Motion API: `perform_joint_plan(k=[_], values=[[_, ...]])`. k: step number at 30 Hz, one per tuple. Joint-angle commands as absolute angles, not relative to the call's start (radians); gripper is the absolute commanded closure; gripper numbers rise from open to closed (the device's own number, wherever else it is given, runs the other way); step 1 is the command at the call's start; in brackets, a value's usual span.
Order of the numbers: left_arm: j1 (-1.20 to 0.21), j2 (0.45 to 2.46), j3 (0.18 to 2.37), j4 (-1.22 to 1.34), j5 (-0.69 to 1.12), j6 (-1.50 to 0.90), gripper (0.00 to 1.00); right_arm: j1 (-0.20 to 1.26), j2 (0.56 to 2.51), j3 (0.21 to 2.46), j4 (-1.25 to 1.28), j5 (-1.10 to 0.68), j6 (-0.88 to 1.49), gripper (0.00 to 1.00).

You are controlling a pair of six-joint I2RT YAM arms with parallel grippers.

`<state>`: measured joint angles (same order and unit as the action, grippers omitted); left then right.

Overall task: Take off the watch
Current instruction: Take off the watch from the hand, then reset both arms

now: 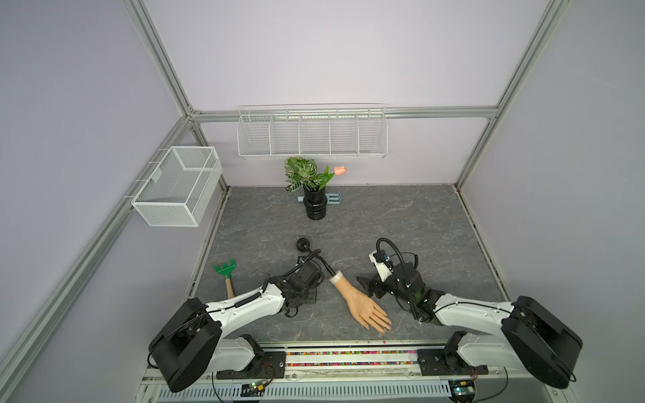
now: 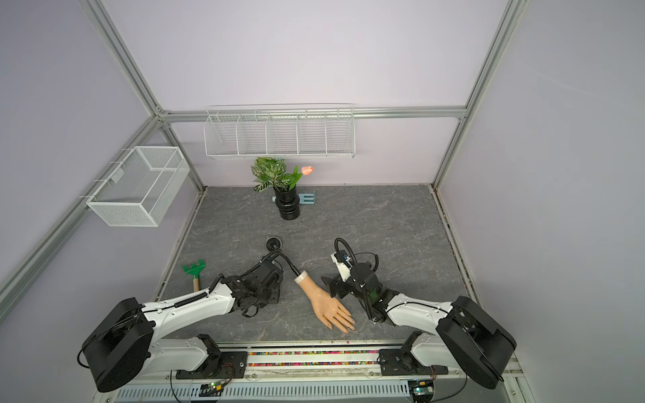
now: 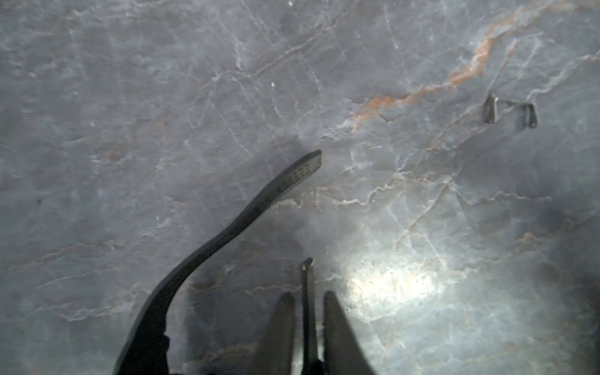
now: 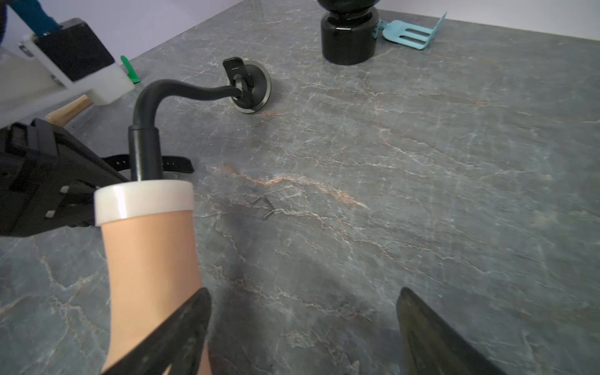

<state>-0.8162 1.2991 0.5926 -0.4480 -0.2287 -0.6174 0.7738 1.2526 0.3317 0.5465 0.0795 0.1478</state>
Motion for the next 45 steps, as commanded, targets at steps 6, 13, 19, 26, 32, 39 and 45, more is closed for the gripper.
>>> perform_joint_plan(k=[6, 13, 19, 26, 32, 39, 45], values=[[-0.817, 1.144, 0.542, -0.293, -0.156, -0.603, 0.3, 0.739, 1.118, 0.309, 0.505, 0.256, 0.161, 0.04], [-0.823, 0.767, 0.554, -0.218, -0.347, -0.404, 0.0, 0.541, 1.018, 0.375, 0.364, 0.494, 0.16, 0.02], [-0.732, 0.684, 0.388, 0.263, -1.045, -0.062, 0.0, 0.301, 1.073, 0.402, 0.421, 0.618, 0.093, 0.03], [-0.24, 0.936, 0.222, 0.6, -0.735, -0.042, 0.0, 0.117, 1.383, 0.326, 0.866, 0.481, -0.029, 0.03], [-0.076, 1.194, 0.252, 0.759, -0.46, -0.093, 0.03, 0.032, 1.566, 0.332, 1.026, 0.274, -0.013, 0.11], [-0.057, 1.325, 0.393, 0.654, -0.267, -0.041, 0.03, 0.029, 1.535, 0.349, 0.94, 0.299, 0.008, 0.11], [-0.03, 1.515, 0.432, 0.763, -0.228, -0.063, 0.01, 0.029, 1.531, 0.351, 0.933, 0.293, 0.008, 0.11]])
